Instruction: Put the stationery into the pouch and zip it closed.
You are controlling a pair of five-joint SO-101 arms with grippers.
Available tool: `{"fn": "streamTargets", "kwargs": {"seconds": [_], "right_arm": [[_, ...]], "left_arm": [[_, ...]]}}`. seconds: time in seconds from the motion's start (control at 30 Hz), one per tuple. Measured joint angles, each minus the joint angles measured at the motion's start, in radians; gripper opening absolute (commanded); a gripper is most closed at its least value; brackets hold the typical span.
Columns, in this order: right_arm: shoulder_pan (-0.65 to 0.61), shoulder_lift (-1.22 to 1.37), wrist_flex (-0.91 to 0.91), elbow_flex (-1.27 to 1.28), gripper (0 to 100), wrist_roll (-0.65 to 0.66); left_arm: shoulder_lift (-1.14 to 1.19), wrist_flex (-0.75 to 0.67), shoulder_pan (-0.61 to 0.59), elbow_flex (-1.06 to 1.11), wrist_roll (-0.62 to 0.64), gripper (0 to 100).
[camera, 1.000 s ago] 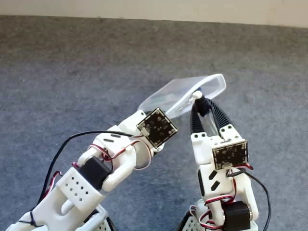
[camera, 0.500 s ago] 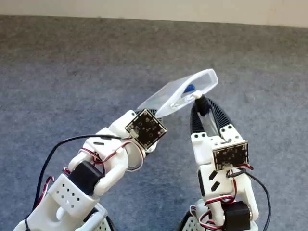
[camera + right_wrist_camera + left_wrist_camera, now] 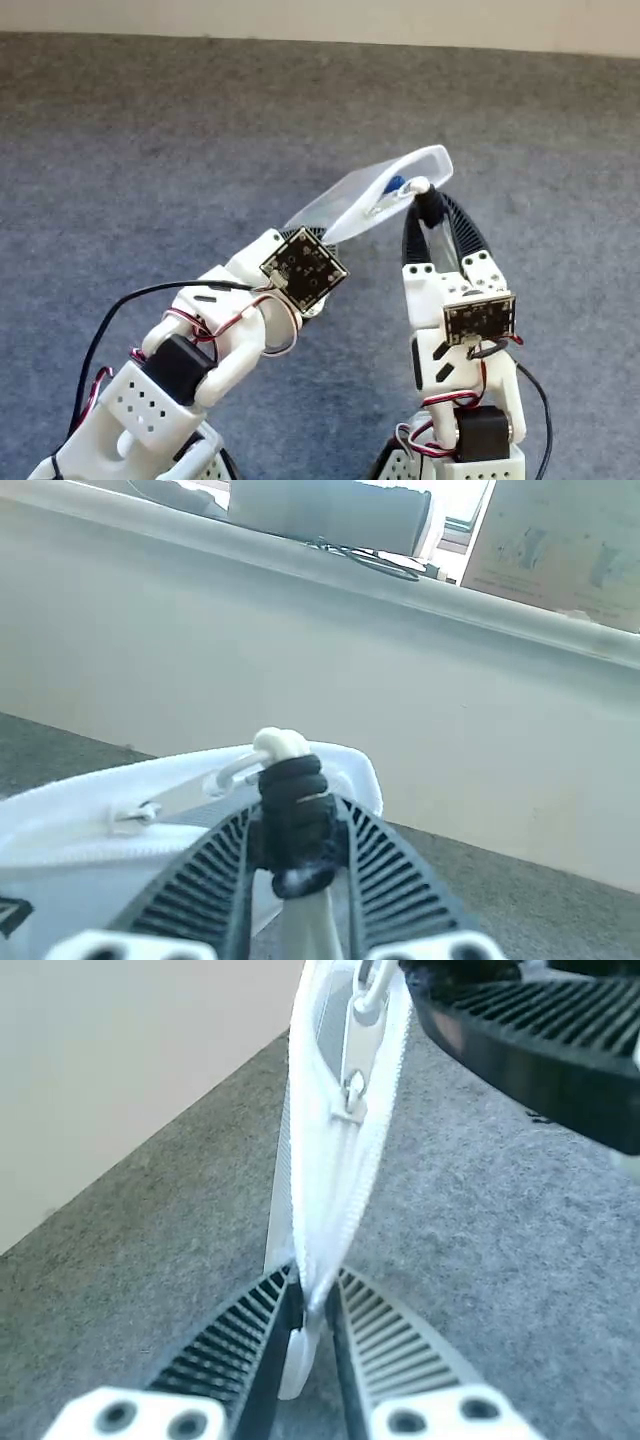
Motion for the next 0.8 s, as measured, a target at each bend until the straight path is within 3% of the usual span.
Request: {"fn": "streamTargets", "kwargs": {"seconds": [0.53,0.8], "right_arm": [[0.005,0.008,0.0,0.0,0.4,0.046],[0.017,0.235,-0.017,-0.048,0.4,0.025]], "left_arm": [[0.0,0.0,0.0,0.0,0.0,0],[0.006,0.0,0.0,0.0,0.0,0]]}}
